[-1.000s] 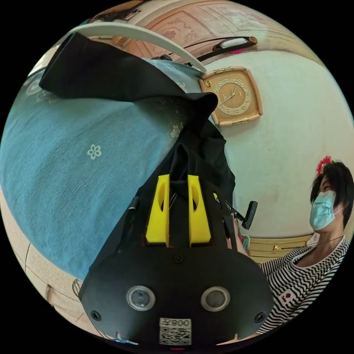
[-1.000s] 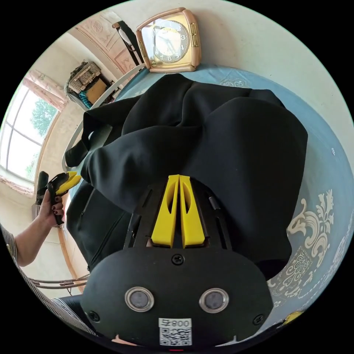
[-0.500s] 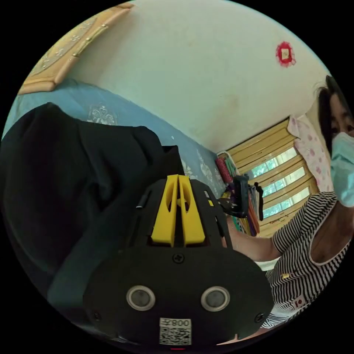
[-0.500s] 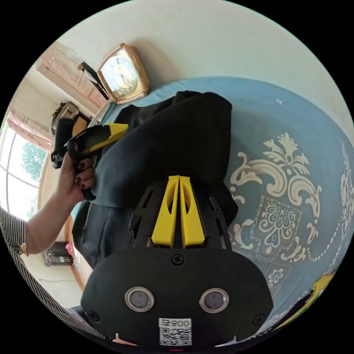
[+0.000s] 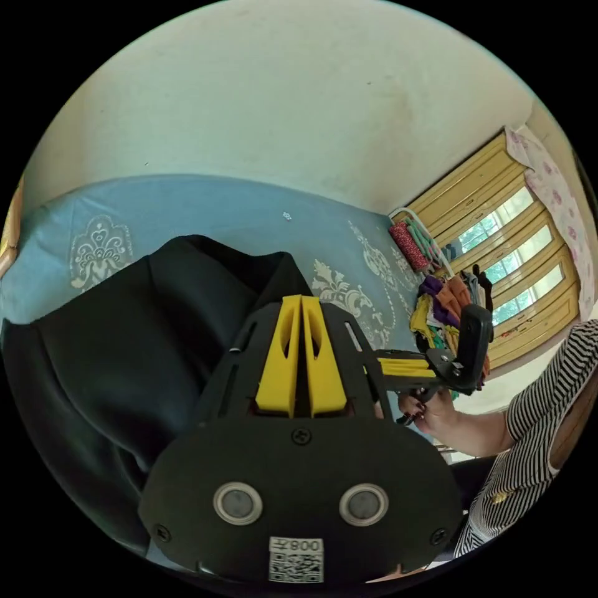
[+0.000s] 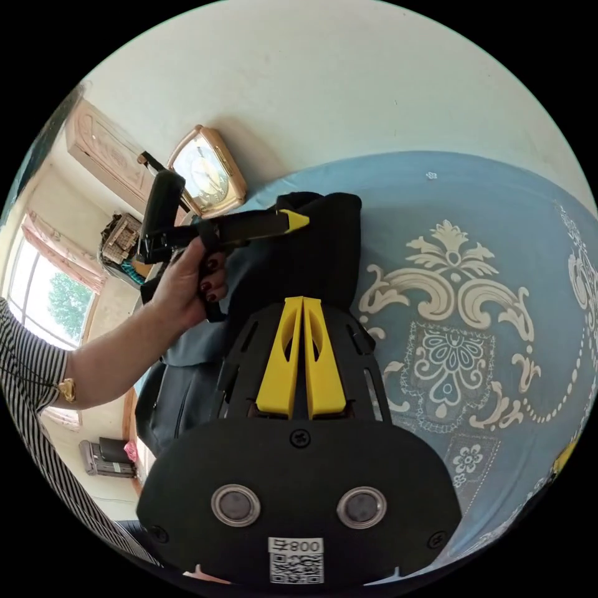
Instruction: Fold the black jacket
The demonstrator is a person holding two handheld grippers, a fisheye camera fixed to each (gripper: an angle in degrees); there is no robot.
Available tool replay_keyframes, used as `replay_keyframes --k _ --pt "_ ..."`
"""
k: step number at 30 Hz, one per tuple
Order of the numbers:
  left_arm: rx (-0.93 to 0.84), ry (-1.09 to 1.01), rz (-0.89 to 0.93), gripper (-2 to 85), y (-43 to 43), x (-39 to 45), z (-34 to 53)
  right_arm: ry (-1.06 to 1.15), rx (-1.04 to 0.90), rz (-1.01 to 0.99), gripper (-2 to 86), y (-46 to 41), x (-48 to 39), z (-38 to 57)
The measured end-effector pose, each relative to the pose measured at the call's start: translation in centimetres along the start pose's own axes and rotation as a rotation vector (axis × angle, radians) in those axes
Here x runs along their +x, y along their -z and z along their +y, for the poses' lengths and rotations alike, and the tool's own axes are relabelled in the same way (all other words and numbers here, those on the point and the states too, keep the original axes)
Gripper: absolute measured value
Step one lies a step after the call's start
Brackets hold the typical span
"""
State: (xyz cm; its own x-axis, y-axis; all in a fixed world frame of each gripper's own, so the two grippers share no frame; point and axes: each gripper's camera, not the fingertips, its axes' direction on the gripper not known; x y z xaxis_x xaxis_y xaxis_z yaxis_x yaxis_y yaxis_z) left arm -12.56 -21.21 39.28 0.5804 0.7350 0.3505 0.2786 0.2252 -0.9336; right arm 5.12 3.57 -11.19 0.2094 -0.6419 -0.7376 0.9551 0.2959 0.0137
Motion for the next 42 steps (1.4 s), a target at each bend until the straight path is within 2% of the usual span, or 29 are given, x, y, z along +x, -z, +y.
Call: replay_keyframes --k 2,4,7,11,13,15,18,20,24,28,31,36,38,41,42 --pt "-0.055 -0.031 -0.082 0.2 -3.1 -0.3 -1.4 -0.037 -0.070 0.037 0.0 -2.0 1.9 0.8" --pt "-0.159 -0.010 -0.090 0.2 -5.7 -1.0 -1.9 -0.062 -0.059 0.008 -0.1 -2.5 2.8 1.4" --pt "-0.152 0.006 -0.052 0.1 -6.0 -1.2 -1.8 -0.073 -0.060 0.005 -0.1 -2.3 2.6 1.6" --pt "-0.050 -0.046 -0.043 0.2 -4.2 1.1 -1.5 -0.069 -0.009 -0.026 0.0 0.3 1.6 2.2" --pt "-0.089 -0.048 -0.056 0.2 -5.4 1.3 -2.0 -0.089 -0.015 0.004 0.0 0.3 1.7 2.6" --pt "-0.218 -0.029 -0.104 0.2 -8.1 0.5 -2.2 -0.106 -0.062 -0.007 0.0 -1.0 2.2 2.7" --pt "-0.147 0.012 -0.029 0.2 -6.6 0.0 -1.3 -0.102 -0.081 -0.006 0.0 -1.1 1.6 2.1" --pt "-0.064 -0.007 0.020 0.2 -3.3 1.4 1.1 -0.099 -0.057 -0.025 0.0 0.0 0.4 1.7" --pt "-0.048 0.015 0.031 0.2 0.0 3.2 6.4 -0.069 0.019 -0.054 0.1 1.7 -1.8 1.2" --pt "-0.156 0.082 -0.091 0.1 -1.2 2.7 11.9 -0.049 -0.140 -0.005 0.1 -3.1 -3.0 0.6" --pt "-0.064 0.133 -0.037 0.1 1.0 2.8 13.7 -0.062 -0.133 -0.017 0.1 -2.6 -4.0 0.1" --pt "0.131 0.220 -0.206 0.2 8.7 5.1 19.9 0.025 -0.085 0.003 0.0 -0.7 -9.3 -0.9" --pt "0.167 0.343 -0.382 0.2 11.8 4.6 24.4 0.091 -0.083 -0.048 0.0 -1.4 -12.9 -1.6" --pt "0.041 0.520 -0.550 0.2 12.6 1.7 29.3 0.171 -0.197 -0.057 0.0 -5.5 -17.2 -2.5" --pt "0.003 0.547 -0.534 0.2 12.3 0.9 30.1 0.172 -0.224 -0.038 0.0 -6.5 -17.7 -2.7"
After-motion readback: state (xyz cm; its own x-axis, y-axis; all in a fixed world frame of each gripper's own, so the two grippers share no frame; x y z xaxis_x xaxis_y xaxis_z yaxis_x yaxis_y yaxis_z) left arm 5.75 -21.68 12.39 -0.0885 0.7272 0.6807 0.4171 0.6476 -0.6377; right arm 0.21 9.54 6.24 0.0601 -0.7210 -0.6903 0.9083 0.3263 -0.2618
